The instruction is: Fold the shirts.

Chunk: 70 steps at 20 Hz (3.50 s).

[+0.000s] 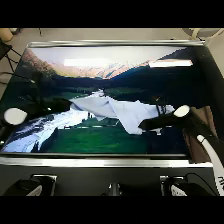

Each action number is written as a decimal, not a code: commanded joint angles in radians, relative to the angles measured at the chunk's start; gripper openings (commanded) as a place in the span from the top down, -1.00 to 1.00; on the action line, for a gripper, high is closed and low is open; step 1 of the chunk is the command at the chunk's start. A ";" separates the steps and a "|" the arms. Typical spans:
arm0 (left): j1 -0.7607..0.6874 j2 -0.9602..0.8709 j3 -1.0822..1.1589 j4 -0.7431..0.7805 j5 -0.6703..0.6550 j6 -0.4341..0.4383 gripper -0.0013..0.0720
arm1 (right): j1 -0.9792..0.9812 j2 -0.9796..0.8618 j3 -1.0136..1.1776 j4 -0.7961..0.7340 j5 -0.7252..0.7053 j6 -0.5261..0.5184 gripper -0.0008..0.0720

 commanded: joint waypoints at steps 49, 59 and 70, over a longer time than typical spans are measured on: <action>0.506 -0.499 0.232 0.138 -0.676 -0.061 -0.31 | -0.375 -0.525 0.914 -0.361 0.538 0.033 -0.14; 0.479 -0.562 0.040 0.038 -0.590 0.047 -0.30 | -0.362 -0.525 0.829 -0.341 0.568 0.026 0.03; 0.421 -0.583 0.043 0.035 -0.545 0.055 0.88 | -0.362 -0.449 0.583 -0.355 0.526 0.034 -0.24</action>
